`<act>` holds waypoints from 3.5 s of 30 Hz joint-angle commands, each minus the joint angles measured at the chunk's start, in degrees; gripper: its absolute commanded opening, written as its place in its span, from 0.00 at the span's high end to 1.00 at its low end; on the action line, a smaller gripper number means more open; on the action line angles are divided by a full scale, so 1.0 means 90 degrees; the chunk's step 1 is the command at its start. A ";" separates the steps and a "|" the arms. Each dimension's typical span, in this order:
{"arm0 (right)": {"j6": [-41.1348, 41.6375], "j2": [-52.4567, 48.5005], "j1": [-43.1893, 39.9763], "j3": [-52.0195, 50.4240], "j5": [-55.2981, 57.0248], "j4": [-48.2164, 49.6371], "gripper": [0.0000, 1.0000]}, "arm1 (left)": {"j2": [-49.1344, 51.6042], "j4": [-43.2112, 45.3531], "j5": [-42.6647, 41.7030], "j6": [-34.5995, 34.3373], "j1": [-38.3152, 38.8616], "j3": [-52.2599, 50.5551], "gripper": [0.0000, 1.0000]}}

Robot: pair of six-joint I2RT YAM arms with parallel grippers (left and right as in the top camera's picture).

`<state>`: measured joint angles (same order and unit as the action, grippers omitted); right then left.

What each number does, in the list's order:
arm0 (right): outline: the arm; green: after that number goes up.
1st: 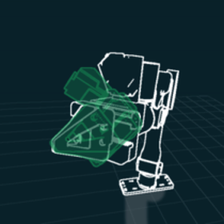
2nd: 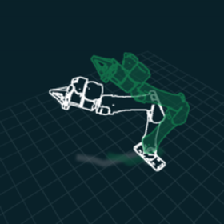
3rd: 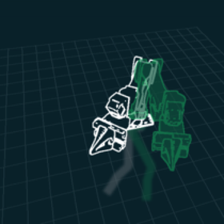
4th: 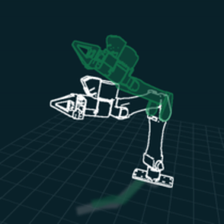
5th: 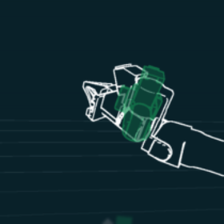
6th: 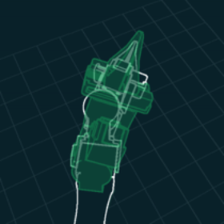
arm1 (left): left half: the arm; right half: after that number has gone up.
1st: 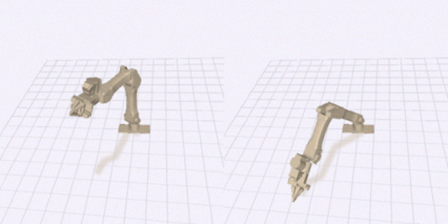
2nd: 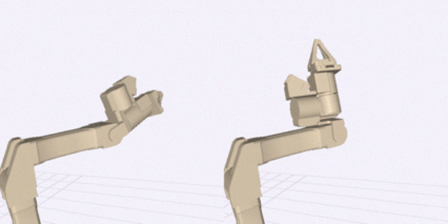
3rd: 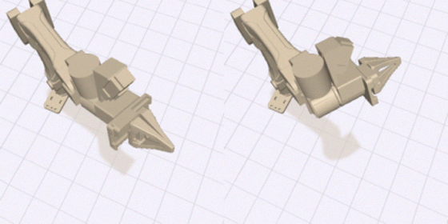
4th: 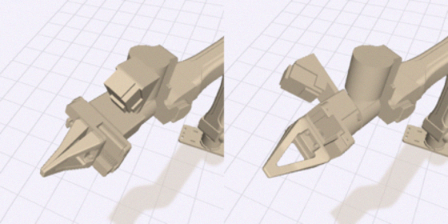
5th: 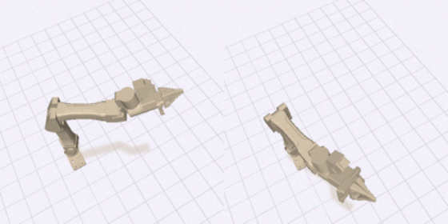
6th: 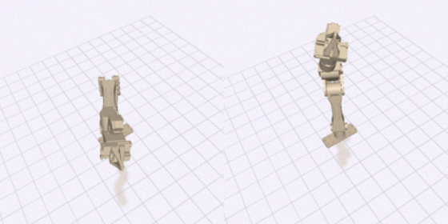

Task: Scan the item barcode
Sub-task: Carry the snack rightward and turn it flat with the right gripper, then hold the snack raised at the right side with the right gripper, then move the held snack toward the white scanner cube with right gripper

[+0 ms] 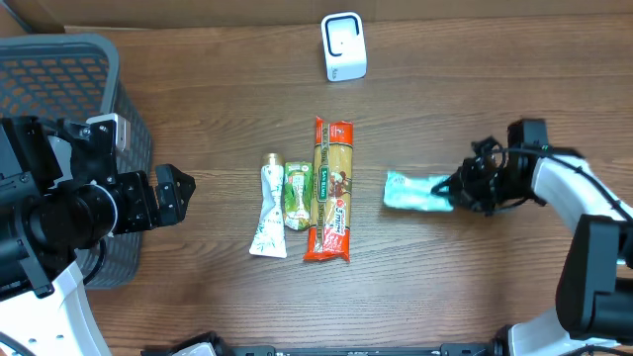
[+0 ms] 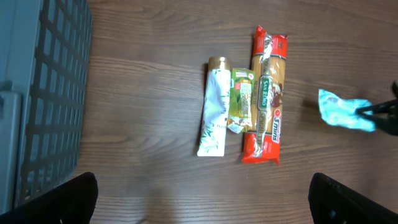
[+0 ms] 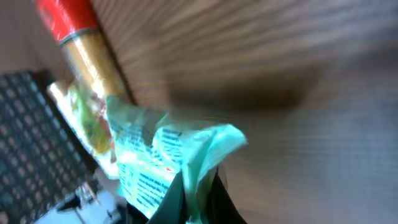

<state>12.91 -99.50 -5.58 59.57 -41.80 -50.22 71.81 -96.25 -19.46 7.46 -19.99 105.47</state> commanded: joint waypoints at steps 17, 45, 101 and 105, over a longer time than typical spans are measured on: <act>-0.1285 0.0981 0.0015 0.2040 -0.0321 -0.2130 0.96 | 0.0022 0.0010 0.0000 0.0049 -0.0032 -0.0005 0.00; -0.1800 0.1098 0.0015 0.3009 -0.0141 -0.2888 0.96 | 0.0022 0.0010 -0.0002 0.0049 -0.0032 -0.0005 0.00; -0.1251 0.1875 0.0024 0.4974 0.1542 -0.3322 0.96 | 0.0022 0.0010 0.0000 0.0049 -0.0032 -0.0005 0.01; -0.1285 0.1938 0.0024 0.4974 0.1452 -0.3444 0.96 | 0.0022 0.0010 0.0000 0.0049 -0.0032 -0.0005 0.00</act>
<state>0.43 -83.35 -5.54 102.76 -29.12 -80.90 71.81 -96.23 -19.46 7.46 -19.99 105.47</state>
